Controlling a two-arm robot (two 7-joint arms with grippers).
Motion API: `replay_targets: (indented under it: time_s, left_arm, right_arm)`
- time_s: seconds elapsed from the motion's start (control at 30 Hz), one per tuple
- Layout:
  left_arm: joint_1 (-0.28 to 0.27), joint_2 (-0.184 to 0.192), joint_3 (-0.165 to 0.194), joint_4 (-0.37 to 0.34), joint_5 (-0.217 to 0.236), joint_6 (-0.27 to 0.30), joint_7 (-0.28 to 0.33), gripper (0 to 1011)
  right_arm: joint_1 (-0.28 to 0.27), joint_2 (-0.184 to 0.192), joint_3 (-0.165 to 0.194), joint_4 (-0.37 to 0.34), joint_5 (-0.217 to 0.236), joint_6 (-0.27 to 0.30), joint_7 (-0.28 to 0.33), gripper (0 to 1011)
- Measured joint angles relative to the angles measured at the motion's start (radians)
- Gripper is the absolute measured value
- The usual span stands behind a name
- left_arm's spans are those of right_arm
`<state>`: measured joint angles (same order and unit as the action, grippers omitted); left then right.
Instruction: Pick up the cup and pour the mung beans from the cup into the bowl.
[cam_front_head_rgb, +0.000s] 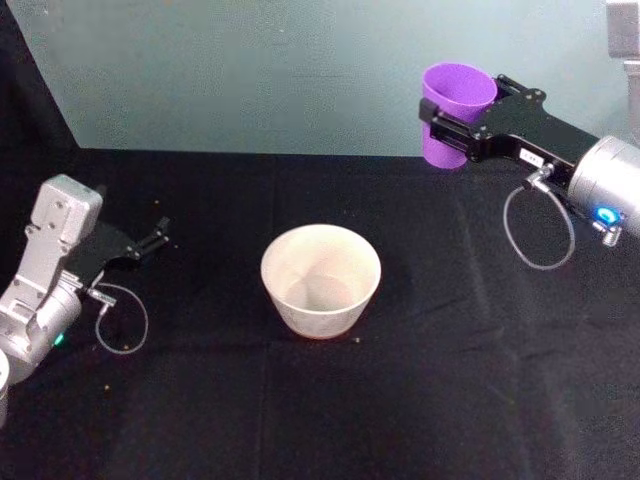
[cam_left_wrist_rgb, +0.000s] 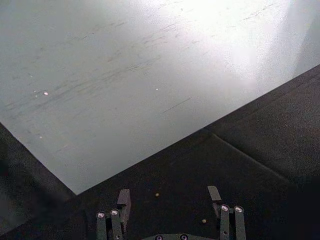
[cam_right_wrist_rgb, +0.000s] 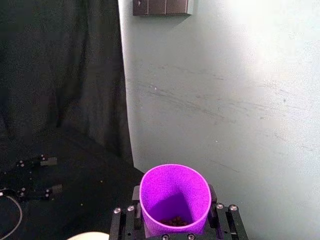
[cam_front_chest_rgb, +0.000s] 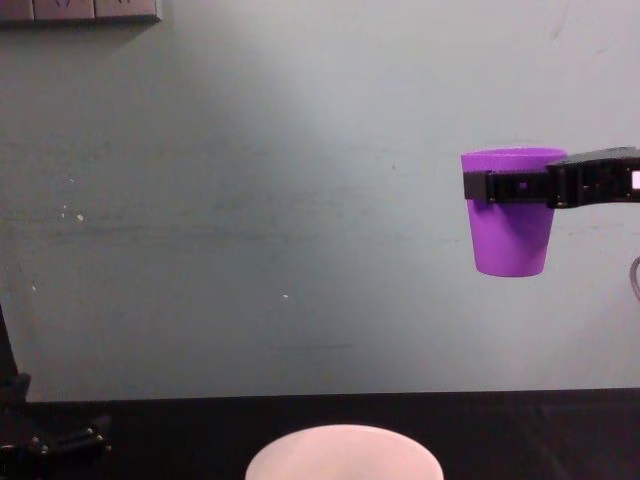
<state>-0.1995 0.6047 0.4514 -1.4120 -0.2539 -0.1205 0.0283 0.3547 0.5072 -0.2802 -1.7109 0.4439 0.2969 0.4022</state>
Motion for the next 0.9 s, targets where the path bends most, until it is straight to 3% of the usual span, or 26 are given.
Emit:
replay_targets:
  time_s: [0.9]
  left_arm:
    - [0.000,0.000,0.000,0.000,0.000,0.000,0.000,1000]
  right_arm:
    - [0.000,0.000,0.000,0.000,0.000,0.000,0.000,729]
